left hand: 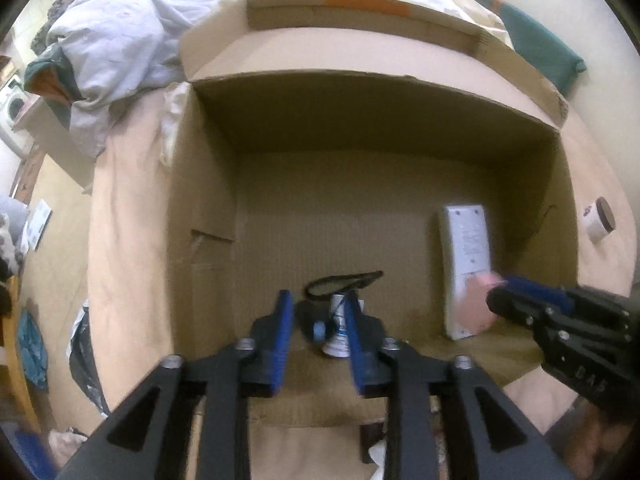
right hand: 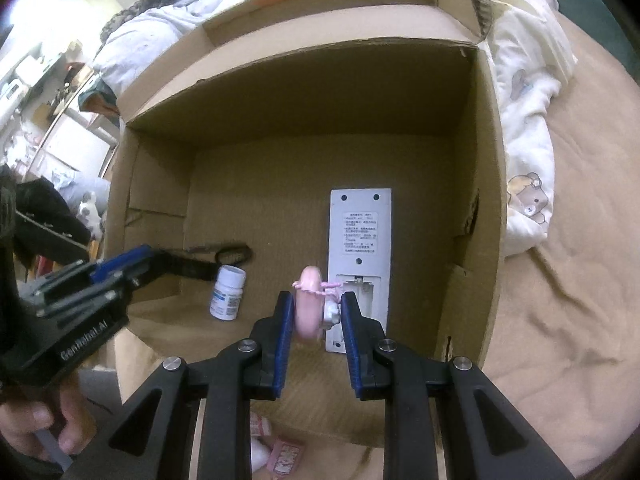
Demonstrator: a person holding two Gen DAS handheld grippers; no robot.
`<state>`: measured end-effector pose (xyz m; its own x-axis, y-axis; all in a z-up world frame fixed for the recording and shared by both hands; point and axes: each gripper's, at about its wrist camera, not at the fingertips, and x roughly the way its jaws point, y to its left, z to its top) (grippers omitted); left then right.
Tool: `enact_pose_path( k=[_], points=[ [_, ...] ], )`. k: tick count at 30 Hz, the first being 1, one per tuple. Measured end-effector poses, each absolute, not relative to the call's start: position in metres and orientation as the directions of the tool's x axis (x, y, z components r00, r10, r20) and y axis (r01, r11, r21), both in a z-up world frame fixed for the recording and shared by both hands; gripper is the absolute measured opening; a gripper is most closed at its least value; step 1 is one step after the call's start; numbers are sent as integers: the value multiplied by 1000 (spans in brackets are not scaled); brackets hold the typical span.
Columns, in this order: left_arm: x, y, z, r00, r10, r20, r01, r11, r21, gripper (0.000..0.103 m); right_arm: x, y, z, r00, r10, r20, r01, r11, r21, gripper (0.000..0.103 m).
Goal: Organize rigid objects
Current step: 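Place the flashlight in the box with the left gripper while the right drops the pink pouch beside it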
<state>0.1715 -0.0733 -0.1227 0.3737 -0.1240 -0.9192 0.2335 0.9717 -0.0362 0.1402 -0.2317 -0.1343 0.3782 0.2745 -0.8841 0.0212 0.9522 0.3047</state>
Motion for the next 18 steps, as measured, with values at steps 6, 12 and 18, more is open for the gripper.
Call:
enact_pose_path(
  k=[6, 12, 18],
  points=[
    [167, -75, -113, 405, -139, -904, 244, 969, -40, 64, 138, -245, -114, 450, 305, -839, 45, 931, 362, 84],
    [165, -74, -113, 398, -146, -906, 241, 969, -50, 64, 135, -247, -107, 478, 308, -823, 44, 927, 373, 101],
    [165, -75, -113, 392, -147, -908, 240, 969, -53, 64, 136, -243, -105, 479, 287, -829, 41, 937, 348, 101]
  ],
)
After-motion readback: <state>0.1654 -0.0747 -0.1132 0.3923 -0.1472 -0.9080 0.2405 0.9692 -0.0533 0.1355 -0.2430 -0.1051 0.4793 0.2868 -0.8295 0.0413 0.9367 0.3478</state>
